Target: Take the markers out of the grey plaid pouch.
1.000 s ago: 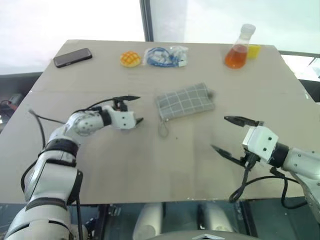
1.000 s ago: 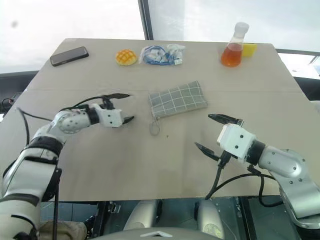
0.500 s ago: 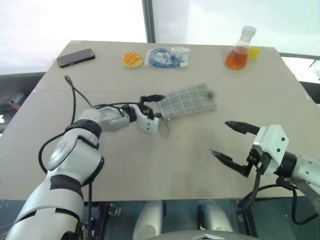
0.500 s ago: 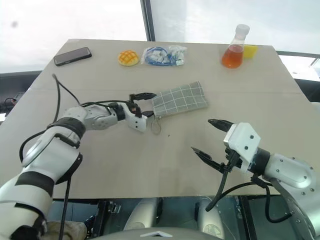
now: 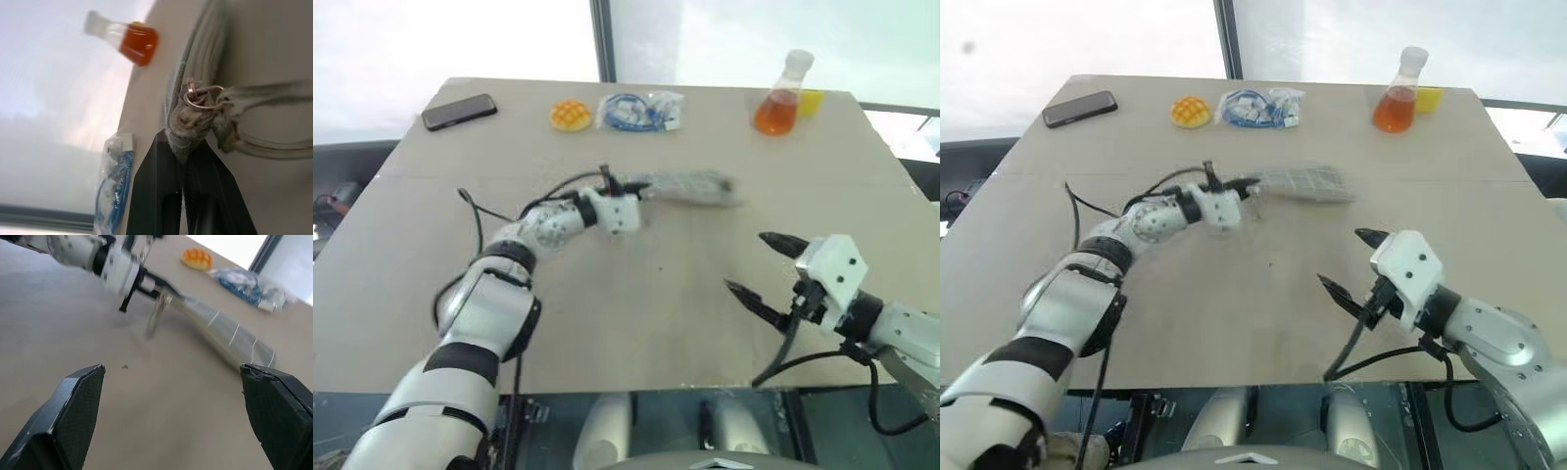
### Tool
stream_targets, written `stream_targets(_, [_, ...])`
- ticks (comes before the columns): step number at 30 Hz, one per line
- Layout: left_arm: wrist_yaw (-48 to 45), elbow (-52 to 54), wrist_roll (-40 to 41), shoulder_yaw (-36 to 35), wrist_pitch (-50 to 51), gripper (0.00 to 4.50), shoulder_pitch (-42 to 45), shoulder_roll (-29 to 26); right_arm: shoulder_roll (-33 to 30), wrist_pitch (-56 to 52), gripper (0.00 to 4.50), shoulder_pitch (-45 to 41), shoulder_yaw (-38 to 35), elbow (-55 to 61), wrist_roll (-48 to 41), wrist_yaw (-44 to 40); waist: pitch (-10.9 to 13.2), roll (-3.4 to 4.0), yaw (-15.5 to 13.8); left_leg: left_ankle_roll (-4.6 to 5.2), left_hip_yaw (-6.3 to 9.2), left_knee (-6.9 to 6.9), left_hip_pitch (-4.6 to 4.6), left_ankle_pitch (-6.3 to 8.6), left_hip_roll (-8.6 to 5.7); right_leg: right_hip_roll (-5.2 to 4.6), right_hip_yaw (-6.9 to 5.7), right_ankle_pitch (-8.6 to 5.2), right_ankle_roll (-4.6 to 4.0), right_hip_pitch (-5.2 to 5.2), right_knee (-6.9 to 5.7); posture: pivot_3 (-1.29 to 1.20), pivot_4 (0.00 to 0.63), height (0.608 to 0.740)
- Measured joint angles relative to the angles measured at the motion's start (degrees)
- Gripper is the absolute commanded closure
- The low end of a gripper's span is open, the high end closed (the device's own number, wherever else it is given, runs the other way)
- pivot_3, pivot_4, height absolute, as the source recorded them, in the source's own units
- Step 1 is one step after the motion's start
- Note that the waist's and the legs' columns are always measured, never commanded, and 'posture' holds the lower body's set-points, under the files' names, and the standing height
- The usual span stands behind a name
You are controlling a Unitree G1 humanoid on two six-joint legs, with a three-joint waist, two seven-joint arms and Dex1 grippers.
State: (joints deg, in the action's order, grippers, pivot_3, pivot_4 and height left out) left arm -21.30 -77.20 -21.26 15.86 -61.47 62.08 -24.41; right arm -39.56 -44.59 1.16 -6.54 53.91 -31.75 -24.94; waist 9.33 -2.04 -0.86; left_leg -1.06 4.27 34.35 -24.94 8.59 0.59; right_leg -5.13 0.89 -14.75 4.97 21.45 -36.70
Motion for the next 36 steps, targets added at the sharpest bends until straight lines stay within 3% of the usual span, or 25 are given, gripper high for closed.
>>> stream_targets(1, [-1.8, 0.4, 1.6, -0.9, 0.3, 4.44, 0.0, 0.5, 0.2, -0.5, 0.0, -0.4, 0.1, 0.0, -0.2, 0.4, 0.0, 0.0, 0.0, 0.0, 0.01, 0.0, -0.04, 0.0, 0.0, 0.0, 0.0, 0.0, 0.0, 0.03, 0.0, 0.0, 0.15, 0.74])
stream_targets(3, [-16.5, 6.7, 14.3, -7.1, 7.3, 4.44, -2.3, 3.5, 3.7, -5.9, 0.0, -5.2, 1.3, -1.2, -4.2, 3.0, 0.0, 0.01, 0.5, 0.02, 0.01, -0.04, -0.01, 0.0, 0.02, 0.02, 0.01, 0.01, -0.01, 0.02, -0.05, 0.0, 0.15, 0.74])
stream_targets(6, [-24.1, 17.5, 22.5, -9.5, 18.2, 4.44, -7.6, 5.9, 8.6, -12.1, 0.0, -11.8, 3.7, -4.9, -8.0, 6.4, 0.0, 0.05, 1.8, 0.03, 0.06, -0.11, 0.05, 0.0, 0.02, 0.08, 0.04, 0.01, 0.0, 0.01, -0.12, 0.0, 0.15, 0.74])
stream_targets(10, [-24.5, 38.6, 27.8, -9.8, 35.2, 4.44, -19.5, 7.8, 18.1, -18.3, 0.0, -21.4, 4.2, -12.6, -12.8, 11.5, 0.1, 0.11, 2.9, 0.04, 0.1, -0.16, 0.1, 0.0, 0.04, 0.13, 0.06, 0.01, 0.01, 0.03, -0.22, 0.0, 0.15, 0.74])
stream_targets(17, [-19.9, 60.6, 29.5, -9.7, 52.5, 4.44, -28.6, 8.9, 24.5, -21.6, 0.0, -27.9, 6.7, -20.4, -14.0, 15.0, 0.1, 0.11, 2.3, 0.04, 0.14, -0.09, 0.13, -0.01, 0.01, 0.15, 0.06, 0.01, 0.0, 0.0, -0.23, 0.0, 0.15, 0.74])
stream_targets(20, [-18.3, 65.1, 29.4, -9.6, 56.3, 4.5, -29.6, 9.7, 25.6, -21.5, 0.82, -28.5, 9.8, -24.4, -11.8, 15.4, 0.1, 0.12, 2.1, 0.04, 0.13, -0.08, 0.16, -0.01, 0.01, 0.19, 0.1, 0.01, 0.0, 0.02, -0.23, 0.0, 0.15, 0.74])
stream_targets(26, [-17.2, 68.3, 29.2, -9.5, 58.8, 4.5, -31.5, 9.5, 26.1, -20.6, 3.71, -29.5, 8.1, -26.5, -9.4, 16.6, 0.1, 0.14, 1.7, 0.04, 0.13, -0.1, 0.13, -0.01, 0.02, 0.2, 0.1, 0.01, 0.0, 0.03, -0.2, 0.0, 0.15, 0.74])
stream_targets(28, [-17.1, 68.5, 29.1, -9.5, 58.9, 4.5, -32.2, 9.0, 25.2, -20.7, 4.43, -29.5, 5.3, -25.3, -9.7, 17.0, 0.1, 0.14, 1.6, 0.04, 0.13, -0.1, 0.11, -0.01, 0.01, 0.2, 0.1, 0.01, 0.0, 0.03, -0.17, 0.0, 0.15, 0.74])
stream_targets(31, [-17.0, 68.7, 28.2, -9.3, 58.9, 4.5, -33.0, 8.7, 24.3, -22.4, 4.43, -29.3, -0.1, -22.1, -12.0, 18.4, 0.1, 0.14, 1.6, 0.04, 0.14, -0.13, 0.13, 0.0, 0.03, 0.2, 0.1, 0.01, 0.0, 0.03, -0.17, 0.0, 0.15, 0.74])
stream_targets(35, [-16.9, 68.7, 28.2, -9.1, 58.8, 4.5, -33.0, 8.8, 20.9, -23.9, 4.43, -27.5, 1.1, -18.6, -12.2, 18.2, 0.1, 0.16, 1.7, 0.04, 0.11, -0.13, 0.12, 0.0, 0.03, 0.19, 0.12, 0.0, -0.01, 0.03, -0.15, 0.0, 0.15, 0.74])
stream_targets(36, [-16.8, 68.7, 28.2, -9.1, 58.8, 4.5, -33.0, 8.8, 20.1, -24.0, 4.18, -27.3, 1.8, -18.2, -12.2, 17.7, 0.1, 0.16, 1.7, 0.04, 0.1, -0.13, 0.13, 0.0, 0.03, 0.19, 0.12, 0.0, -0.01, 0.03, -0.13, 0.0, 0.15, 0.74])
